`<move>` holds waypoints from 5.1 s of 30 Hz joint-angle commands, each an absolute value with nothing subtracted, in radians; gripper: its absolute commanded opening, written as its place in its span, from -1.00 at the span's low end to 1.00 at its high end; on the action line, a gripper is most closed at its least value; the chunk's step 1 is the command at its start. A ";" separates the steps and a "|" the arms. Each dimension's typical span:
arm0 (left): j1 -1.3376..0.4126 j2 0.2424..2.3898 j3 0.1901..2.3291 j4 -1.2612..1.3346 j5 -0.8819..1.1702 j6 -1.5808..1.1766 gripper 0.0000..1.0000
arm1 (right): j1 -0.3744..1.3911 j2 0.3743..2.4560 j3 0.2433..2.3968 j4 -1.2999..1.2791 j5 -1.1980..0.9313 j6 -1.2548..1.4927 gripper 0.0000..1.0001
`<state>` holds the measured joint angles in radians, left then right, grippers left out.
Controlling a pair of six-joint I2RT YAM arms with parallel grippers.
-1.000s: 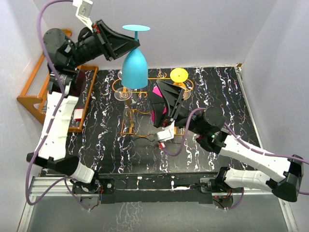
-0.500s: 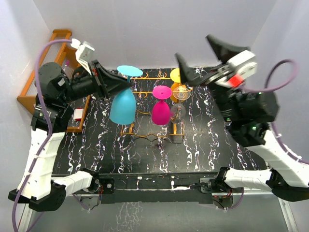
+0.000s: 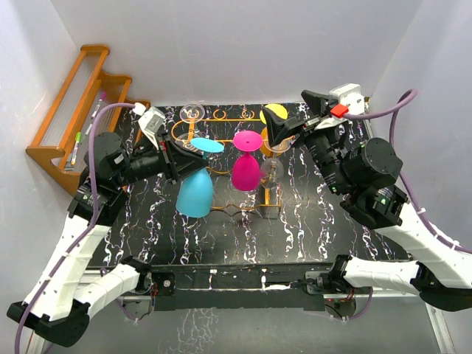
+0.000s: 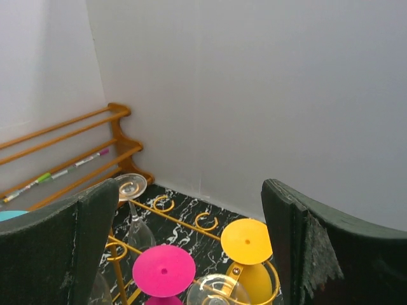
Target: Place the wine glass upside down on the wine glass rack
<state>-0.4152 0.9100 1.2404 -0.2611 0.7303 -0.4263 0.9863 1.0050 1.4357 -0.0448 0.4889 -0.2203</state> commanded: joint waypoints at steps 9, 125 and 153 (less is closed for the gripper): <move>-0.553 0.954 1.121 -0.008 0.540 -0.440 -1.00 | 0.986 0.914 1.406 -0.035 0.554 -0.186 0.96; -0.529 1.027 1.197 -0.174 0.330 -0.357 -0.44 | 0.986 0.768 1.275 -0.080 0.627 -0.163 0.96; -0.473 0.906 1.467 -0.386 0.306 -0.089 0.26 | 0.980 0.883 1.157 0.024 0.881 -0.020 0.96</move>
